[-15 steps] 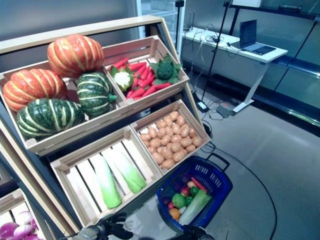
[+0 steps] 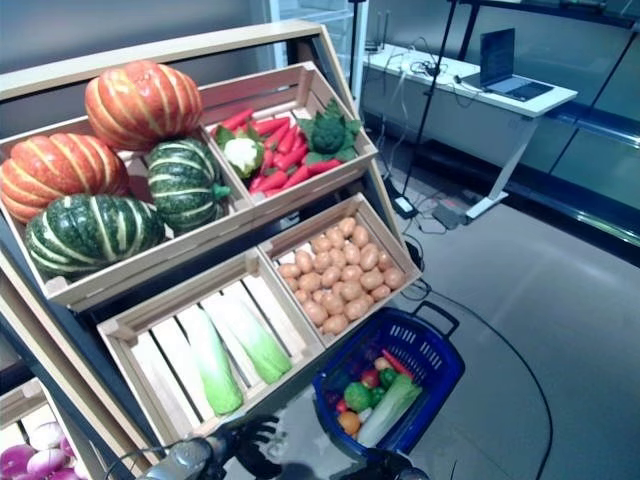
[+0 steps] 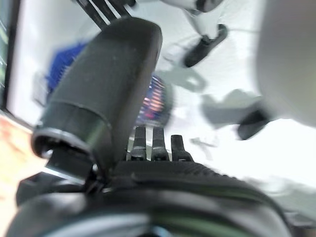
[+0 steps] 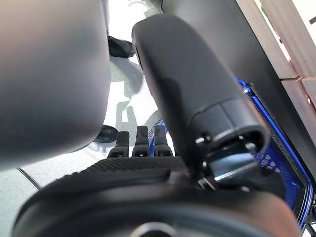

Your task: Put vegetables into the basket

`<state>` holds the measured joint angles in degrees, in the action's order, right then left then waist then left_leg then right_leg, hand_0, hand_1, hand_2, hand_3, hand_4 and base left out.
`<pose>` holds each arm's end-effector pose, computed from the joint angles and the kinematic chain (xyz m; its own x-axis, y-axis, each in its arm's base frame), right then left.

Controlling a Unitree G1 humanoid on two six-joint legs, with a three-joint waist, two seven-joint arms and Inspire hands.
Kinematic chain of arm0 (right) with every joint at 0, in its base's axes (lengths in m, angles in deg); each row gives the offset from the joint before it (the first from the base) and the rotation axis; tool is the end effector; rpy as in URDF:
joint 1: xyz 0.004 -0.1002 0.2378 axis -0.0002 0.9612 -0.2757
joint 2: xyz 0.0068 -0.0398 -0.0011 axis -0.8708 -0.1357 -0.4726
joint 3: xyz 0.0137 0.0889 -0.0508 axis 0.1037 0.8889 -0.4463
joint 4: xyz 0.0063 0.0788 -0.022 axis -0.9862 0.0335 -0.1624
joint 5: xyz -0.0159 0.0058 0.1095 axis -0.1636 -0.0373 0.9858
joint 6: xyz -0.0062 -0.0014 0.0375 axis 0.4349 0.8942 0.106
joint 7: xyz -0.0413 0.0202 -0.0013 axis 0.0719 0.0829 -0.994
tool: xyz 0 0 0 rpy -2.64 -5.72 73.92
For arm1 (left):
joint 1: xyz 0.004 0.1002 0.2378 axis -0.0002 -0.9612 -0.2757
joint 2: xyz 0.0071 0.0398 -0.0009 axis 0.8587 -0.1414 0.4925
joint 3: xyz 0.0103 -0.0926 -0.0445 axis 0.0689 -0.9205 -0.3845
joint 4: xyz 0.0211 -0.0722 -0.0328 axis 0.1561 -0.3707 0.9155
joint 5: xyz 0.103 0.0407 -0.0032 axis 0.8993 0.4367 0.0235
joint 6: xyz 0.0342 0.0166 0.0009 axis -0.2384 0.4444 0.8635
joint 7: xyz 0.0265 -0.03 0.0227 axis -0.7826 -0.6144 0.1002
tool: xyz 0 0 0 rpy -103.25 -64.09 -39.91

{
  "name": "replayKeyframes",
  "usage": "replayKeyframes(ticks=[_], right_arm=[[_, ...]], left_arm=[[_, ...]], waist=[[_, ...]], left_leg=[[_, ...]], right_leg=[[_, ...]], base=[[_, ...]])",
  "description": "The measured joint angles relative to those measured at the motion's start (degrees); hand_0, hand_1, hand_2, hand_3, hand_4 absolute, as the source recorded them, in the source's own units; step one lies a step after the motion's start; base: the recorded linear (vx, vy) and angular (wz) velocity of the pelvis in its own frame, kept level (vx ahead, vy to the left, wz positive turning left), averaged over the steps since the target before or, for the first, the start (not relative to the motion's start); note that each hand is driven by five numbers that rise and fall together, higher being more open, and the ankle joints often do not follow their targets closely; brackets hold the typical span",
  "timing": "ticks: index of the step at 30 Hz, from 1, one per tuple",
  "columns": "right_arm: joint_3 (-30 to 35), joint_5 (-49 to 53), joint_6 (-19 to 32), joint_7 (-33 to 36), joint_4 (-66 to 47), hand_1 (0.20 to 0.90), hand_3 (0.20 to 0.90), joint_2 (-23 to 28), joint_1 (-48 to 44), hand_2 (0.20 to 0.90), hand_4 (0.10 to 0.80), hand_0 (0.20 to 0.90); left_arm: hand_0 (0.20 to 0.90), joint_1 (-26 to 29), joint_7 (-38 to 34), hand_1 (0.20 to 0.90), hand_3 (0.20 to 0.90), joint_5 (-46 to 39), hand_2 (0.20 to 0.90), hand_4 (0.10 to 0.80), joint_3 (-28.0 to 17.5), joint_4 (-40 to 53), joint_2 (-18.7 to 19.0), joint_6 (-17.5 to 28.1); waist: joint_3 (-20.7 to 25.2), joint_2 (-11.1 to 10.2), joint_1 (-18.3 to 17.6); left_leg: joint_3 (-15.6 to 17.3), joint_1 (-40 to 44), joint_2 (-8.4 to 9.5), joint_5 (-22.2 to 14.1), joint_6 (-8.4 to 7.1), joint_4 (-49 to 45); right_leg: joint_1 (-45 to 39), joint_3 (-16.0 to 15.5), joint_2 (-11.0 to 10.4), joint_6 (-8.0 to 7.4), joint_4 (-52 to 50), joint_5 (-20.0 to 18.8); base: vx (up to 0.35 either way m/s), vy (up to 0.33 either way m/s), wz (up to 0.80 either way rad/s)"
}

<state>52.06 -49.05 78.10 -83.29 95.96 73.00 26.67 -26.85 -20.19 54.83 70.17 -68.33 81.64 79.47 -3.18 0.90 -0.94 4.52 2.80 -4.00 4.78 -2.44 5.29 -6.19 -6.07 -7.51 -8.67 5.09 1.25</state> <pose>0.0986 -0.1952 -0.1247 0.3245 -0.0148 -0.9458 -0.0522 0.9981 -0.0335 0.1499 0.1648 -0.0935 0.5091 -0.3790 -0.7728 0.6685 0.7396 0.0777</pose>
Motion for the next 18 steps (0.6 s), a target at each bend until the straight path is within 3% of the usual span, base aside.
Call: replayKeyframes(ticks=[3,5,8,13,18], right_arm=[[0.0,0.0,0.0,0.0,-0.31,0.9,0.9,0.24,-0.17,0.9,0.8,0.9],[-0.07,-0.02,0.01,0.0,-0.65,0.9,0.9,1.08,-0.22,0.9,0.8,0.9],[0.01,-0.06,0.03,-0.01,-0.87,0.9,0.9,2.28,0.38,0.9,0.8,0.9],[0.3,-0.08,0.88,-0.03,-0.31,0.9,0.9,3.87,1.2,0.9,0.8,0.9],[1.16,-0.04,2.39,-0.04,-0.12,0.9,0.9,4.34,2.65,0.9,0.8,0.9]], left_arm=[[0.9,1.21,2.59,0.9,0.9,3.95,0.9,0.8,4.36,11.47,4.59,0.87],[0.9,3.8,5.46,0.9,0.9,6.59,0.9,0.8,7.42,25.57,11.89,2.27],[0.9,8.66,7.59,0.9,0.9,8.46,0.9,0.8,6.1,39.39,18.93,3.1],[0.9,12.9,11.04,0.9,0.9,13.78,0.9,0.8,0.62,49.63,25.72,3.02],[0.9,13.73,12.56,0.9,0.9,24.53,0.9,0.8,0.49,52.34,33.44,2.23]], waist=[[-0.58,0.63,0.0],[-1.05,1.36,0.01],[-1.23,1.95,0.24],[-1.18,2.27,0.23],[-1.08,2.5,0.19]], left_leg=[[0.39,-0.01,-0.04,-0.03,0.02,0.23],[0.45,-0.05,0.02,-0.01,0.04,0.23],[0.32,-0.01,0.1,0.0,0.05,0.21],[-0.93,0.18,0.11,-0.02,-0.01,0.17],[-1.77,-0.24,-0.01,0.1,-0.22,0.25]], right_leg=[[0.29,0.79,-0.18,0.12,0.18,-0.13],[0.34,0.89,-0.28,0.05,0.2,-0.26],[0.07,0.75,-0.29,-0.3,0.21,-0.46],[-0.44,0.29,-0.01,-0.29,0.23,-0.43],[-0.39,-0.74,0.06,-0.24,0.25,-0.4]], base=[[-0.013,0.011,-0.09],[-0.003,0.007,-0.02],[0.018,-0.008,0.02],[0.025,-0.01,0.03],[0.008,-0.007,0.06]])
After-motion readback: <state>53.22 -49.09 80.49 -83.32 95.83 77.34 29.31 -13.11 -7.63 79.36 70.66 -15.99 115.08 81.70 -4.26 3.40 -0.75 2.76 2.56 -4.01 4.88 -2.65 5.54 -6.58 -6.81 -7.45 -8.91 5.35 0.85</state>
